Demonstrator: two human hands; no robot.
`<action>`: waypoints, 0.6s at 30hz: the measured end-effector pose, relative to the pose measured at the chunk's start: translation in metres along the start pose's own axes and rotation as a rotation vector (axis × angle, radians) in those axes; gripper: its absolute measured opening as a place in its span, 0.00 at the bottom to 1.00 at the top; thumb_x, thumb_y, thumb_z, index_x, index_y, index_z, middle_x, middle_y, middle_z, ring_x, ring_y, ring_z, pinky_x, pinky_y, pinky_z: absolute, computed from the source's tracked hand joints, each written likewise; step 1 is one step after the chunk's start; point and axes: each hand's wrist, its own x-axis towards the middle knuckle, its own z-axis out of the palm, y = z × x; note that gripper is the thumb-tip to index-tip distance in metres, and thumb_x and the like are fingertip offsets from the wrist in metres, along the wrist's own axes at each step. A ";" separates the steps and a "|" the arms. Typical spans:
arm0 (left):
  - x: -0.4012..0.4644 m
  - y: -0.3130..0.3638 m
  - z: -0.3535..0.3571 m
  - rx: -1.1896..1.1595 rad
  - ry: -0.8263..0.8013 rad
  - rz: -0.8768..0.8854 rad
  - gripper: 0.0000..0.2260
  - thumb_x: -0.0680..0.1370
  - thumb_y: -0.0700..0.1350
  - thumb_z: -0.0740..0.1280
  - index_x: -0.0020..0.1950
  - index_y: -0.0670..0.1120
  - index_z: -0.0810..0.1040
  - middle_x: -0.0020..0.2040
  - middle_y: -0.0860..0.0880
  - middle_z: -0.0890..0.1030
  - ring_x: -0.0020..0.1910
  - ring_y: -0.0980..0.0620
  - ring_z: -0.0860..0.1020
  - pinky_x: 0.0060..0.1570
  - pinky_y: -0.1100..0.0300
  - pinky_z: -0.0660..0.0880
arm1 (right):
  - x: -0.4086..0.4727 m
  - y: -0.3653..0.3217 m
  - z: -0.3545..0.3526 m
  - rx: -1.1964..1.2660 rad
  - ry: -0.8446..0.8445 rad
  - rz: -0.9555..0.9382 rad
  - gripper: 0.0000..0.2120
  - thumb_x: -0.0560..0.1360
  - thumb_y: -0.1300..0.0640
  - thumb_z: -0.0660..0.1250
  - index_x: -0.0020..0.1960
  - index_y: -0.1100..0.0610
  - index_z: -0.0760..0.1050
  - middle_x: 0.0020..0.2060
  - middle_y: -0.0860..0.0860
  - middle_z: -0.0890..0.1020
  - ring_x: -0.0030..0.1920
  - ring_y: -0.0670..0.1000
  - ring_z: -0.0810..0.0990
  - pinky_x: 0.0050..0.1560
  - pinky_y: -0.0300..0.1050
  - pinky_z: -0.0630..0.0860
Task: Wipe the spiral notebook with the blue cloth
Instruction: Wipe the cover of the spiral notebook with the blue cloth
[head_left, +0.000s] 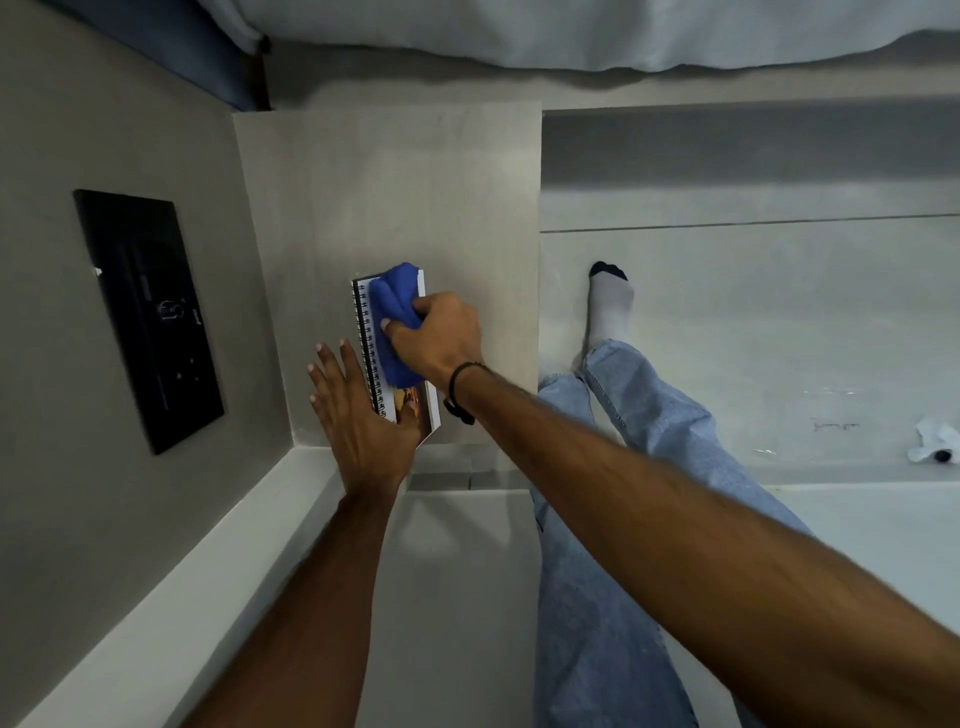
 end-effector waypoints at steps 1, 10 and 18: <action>0.001 -0.002 -0.001 0.013 0.000 0.004 0.47 0.77 0.57 0.71 0.84 0.45 0.45 0.86 0.40 0.47 0.84 0.38 0.44 0.82 0.35 0.47 | 0.005 -0.001 -0.001 -0.008 -0.004 0.036 0.07 0.71 0.55 0.72 0.40 0.59 0.79 0.35 0.54 0.83 0.36 0.52 0.81 0.36 0.44 0.80; -0.001 0.000 0.000 0.040 0.004 0.019 0.44 0.76 0.63 0.62 0.85 0.48 0.45 0.86 0.41 0.46 0.85 0.39 0.44 0.81 0.35 0.48 | 0.005 -0.008 -0.010 0.226 0.037 0.107 0.12 0.68 0.52 0.76 0.47 0.58 0.83 0.43 0.53 0.86 0.44 0.52 0.84 0.44 0.47 0.83; -0.001 -0.001 -0.002 0.021 0.012 0.023 0.44 0.77 0.61 0.64 0.85 0.47 0.46 0.86 0.40 0.47 0.84 0.38 0.44 0.81 0.34 0.48 | 0.011 0.012 -0.015 -0.095 -0.109 0.096 0.11 0.70 0.56 0.75 0.48 0.61 0.81 0.44 0.56 0.85 0.42 0.51 0.81 0.44 0.44 0.81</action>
